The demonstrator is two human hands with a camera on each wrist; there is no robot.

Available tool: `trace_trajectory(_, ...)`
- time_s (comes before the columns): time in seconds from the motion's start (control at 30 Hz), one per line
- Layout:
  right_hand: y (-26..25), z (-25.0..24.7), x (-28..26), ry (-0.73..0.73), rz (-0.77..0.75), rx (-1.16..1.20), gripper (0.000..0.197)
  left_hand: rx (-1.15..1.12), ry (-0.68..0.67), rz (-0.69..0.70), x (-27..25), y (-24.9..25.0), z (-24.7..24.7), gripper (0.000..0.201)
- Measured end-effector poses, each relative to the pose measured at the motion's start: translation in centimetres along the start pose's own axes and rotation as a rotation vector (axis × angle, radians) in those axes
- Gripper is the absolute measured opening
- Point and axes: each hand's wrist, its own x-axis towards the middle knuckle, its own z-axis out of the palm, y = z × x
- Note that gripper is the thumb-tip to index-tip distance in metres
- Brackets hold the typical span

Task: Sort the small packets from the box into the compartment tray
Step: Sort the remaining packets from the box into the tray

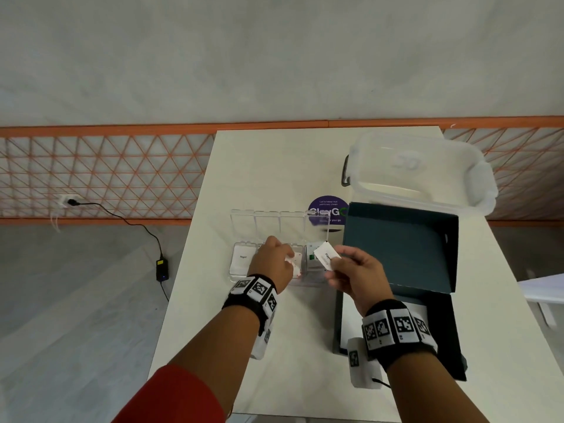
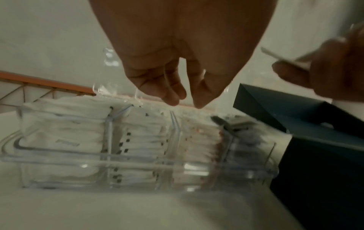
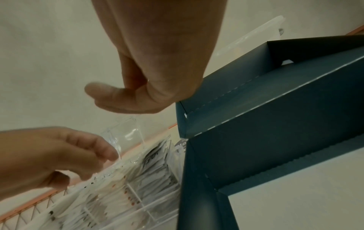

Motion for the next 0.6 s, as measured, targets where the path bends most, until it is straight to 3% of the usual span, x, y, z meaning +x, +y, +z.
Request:
trace_trajectory(0.1, -0.1, 0.3, 0.2, -0.016, 0.011, 0.015, 0.021, -0.249, 0.087, 0.058, -0.1, 0.9, -1.4, 0.015)
trace_trajectory(0.2, 0.0, 1.0, 0.4, -0.041, 0.009, -0.013, 0.019, -0.490, 0.003, 0.063, -0.8, 2.3, -2.4, 0.008)
trace_trajectory(0.37, 0.4, 3.0, 0.5, -0.086, 0.001, -0.035, 0.015, -0.489, 0.054, -0.004, -1.0, 1.8, -3.4, 0.007)
trace_trajectory(0.53, 0.5, 3.9, 1.4, 0.008, -0.103, -0.052, 0.020, -0.289, -0.201, 0.020, -2.1, 0.7, -4.0, 0.019)
trace_trajectory(0.6, 0.5, 4.2, 1.5, -0.002, -0.148, -0.083, 0.019, -0.280, -0.187, 0.009, -2.5, 0.6, -4.0, 0.018)
